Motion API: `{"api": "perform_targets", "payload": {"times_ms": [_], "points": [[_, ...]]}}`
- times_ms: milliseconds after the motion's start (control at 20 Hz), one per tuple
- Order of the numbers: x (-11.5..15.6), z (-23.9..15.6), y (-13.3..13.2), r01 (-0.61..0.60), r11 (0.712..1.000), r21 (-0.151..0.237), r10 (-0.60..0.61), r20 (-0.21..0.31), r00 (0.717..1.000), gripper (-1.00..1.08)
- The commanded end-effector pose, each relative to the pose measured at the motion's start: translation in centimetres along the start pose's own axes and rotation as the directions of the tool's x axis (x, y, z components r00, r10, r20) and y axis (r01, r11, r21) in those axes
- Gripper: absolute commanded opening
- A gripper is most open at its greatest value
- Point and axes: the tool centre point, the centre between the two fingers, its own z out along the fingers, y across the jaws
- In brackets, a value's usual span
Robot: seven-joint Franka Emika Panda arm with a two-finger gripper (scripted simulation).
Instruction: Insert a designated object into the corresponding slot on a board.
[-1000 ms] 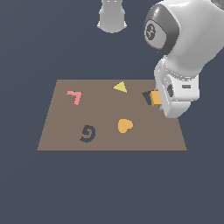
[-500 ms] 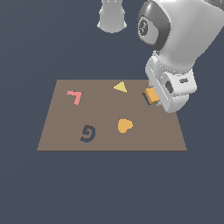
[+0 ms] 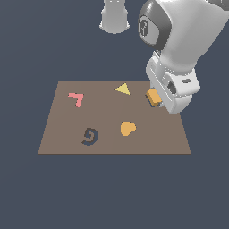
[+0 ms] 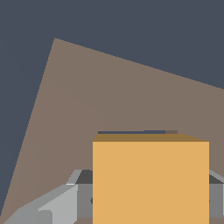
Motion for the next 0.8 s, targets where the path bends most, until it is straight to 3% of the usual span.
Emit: {"api": "perform_targets", "payload": {"times_ms": [0, 250, 300, 750], "points": [[0.01, 0.13, 0.01, 0.001, 1.0, 0.0, -0.001, 0.0, 1.0, -1.0], [-0.02, 0.95, 0.01, 0.005, 1.0, -0.001, -0.005, 0.0, 1.0, -1.0], [-0.02, 0.95, 0.01, 0.005, 1.0, -0.001, -0.005, 0.0, 1.0, 1.0], [-0.02, 0.95, 0.01, 0.005, 1.0, -0.001, -0.005, 0.0, 1.0, 1.0]]}}
